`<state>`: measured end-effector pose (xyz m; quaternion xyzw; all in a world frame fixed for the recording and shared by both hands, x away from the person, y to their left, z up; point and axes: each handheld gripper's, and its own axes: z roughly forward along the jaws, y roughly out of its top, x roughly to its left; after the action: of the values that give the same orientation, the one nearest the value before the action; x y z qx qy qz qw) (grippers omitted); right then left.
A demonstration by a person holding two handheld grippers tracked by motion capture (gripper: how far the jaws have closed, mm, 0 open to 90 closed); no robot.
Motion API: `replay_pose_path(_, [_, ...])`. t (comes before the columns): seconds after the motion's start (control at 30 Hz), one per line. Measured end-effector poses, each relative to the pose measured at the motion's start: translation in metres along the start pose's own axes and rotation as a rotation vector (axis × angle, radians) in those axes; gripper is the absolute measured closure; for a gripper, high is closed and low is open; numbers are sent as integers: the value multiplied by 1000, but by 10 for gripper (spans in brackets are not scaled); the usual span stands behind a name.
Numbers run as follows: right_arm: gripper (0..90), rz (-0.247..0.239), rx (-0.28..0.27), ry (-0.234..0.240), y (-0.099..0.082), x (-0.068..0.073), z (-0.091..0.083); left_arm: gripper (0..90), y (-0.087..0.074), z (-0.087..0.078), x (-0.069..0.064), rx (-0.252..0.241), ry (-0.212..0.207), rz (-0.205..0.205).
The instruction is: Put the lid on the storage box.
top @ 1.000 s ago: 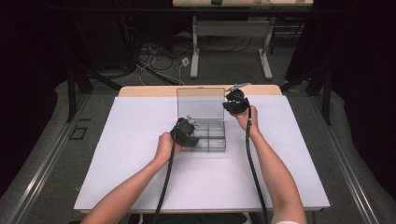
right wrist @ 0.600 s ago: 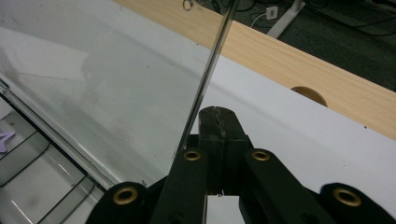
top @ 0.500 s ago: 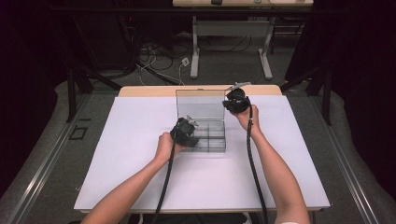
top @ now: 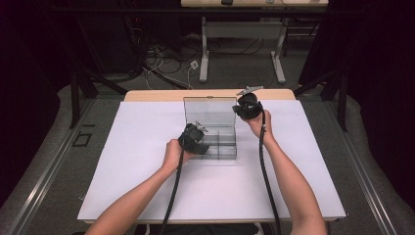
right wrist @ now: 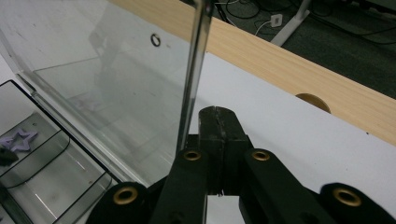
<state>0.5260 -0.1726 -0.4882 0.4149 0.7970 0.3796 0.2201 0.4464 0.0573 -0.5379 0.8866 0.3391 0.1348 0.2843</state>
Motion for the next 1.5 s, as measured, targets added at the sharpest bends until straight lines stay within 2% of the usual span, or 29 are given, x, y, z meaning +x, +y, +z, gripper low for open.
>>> replay_pose_path(0.13, [900,-11,-4,3,-2,1,-1,178,5,-17,4,-84,24,-22])
replay_pose_path(0.2, [900,-3,-5,3,-2,1,-2,142,8,-29,7,-121,46,-20])
replay_pose_path(0.3, [900,-10,-7,8,-3,1,-2,8,10,-40,15,-160,66,-34])
replay_pose_path(0.4, [900,-8,-11,9,-3,1,-2,0,11,-52,27,-211,78,-72])
replay_pose_path(0.5, [900,1,-10,8,-4,2,-3,0,15,-62,38,-219,116,-88])
replay_pose_path(0.6, [900,-4,-15,16,-4,2,-3,56,23,-73,50,-229,150,-99])
replay_pose_path(0.67, [900,-8,-12,12,-4,2,-4,153,27,-77,57,-234,158,-102])
replay_pose_path(0.73, [900,-9,-8,8,-4,3,-5,208,33,-81,63,-239,160,-108])
replay_pose_path(0.77, [900,-8,-10,12,-4,3,-6,278,35,-82,65,-243,159,-101])
replay_pose_path(0.93, [900,-15,-11,16,-4,3,-6,460,47,-88,69,-255,185,-46])
replay_pose_path(1.0, [900,-21,-12,18,-5,3,-6,546,48,-89,69,-262,175,-37])
replay_pose_path(1.2, [899,-29,-14,22,-6,5,-10,661,46,-90,71,-271,155,-14])
replay_pose_path(1.43, [862,-16,-16,17,-7,3,-24,688,45,-91,71,-269,151,-11])
replay_pose_path(1.5, [801,-33,-13,21,-8,3,-31,692,45,-92,71,-265,152,-6])
